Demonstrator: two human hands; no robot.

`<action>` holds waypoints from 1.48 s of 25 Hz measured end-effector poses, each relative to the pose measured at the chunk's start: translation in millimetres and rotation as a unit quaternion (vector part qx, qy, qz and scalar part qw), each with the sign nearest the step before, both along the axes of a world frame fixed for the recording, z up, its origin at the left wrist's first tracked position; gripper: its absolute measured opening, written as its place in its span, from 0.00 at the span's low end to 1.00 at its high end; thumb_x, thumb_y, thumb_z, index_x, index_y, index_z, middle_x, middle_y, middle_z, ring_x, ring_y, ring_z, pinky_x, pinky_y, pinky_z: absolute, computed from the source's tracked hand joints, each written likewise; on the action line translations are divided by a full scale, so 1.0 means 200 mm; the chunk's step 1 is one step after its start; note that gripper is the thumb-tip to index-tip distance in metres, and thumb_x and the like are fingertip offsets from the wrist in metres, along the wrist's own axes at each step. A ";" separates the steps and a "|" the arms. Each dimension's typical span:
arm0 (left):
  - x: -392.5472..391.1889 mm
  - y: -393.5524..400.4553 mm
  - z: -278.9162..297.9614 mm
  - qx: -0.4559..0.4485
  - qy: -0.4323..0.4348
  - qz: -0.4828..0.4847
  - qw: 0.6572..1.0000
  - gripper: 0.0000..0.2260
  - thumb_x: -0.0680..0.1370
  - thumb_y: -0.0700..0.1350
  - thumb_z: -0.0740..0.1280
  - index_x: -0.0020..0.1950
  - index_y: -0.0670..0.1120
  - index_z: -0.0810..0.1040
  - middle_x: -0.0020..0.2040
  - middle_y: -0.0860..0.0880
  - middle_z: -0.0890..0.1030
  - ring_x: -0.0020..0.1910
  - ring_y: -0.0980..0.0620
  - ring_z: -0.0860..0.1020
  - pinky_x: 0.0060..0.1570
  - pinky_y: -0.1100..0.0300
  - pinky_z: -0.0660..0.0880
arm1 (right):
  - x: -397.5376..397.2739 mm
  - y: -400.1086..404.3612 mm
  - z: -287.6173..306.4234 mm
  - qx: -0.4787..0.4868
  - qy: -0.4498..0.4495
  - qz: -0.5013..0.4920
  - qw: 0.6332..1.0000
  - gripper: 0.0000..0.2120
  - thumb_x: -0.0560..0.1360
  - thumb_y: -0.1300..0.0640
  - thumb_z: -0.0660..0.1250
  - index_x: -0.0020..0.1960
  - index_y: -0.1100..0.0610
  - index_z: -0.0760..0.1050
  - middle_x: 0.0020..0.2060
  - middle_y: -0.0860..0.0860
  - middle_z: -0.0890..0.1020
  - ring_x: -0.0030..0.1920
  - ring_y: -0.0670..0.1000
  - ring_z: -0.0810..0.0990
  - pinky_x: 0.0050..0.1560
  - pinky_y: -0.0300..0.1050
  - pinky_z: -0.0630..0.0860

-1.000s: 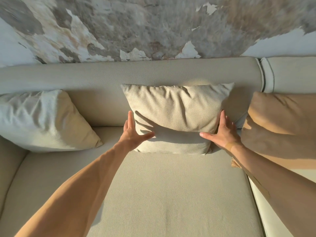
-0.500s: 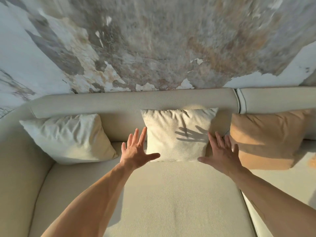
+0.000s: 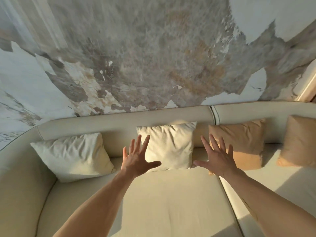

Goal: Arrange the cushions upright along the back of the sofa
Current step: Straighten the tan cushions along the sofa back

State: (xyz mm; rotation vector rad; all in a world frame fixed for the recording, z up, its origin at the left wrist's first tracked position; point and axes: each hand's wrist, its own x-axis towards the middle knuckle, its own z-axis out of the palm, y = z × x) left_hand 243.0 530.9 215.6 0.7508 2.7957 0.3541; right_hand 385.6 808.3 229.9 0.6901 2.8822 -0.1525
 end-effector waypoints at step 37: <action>0.57 1.54 -0.04 0.040 -0.021 0.043 0.998 0.57 0.54 0.86 0.47 0.78 0.63 0.35 0.81 0.52 0.39 0.80 0.46 0.43 0.75 0.38 0.47 | 0.78 1.84 0.14 -0.029 0.008 -0.054 0.998 0.46 0.70 0.25 0.54 0.79 0.43 0.39 0.80 0.49 0.47 0.78 0.55 0.49 0.72 0.64 0.55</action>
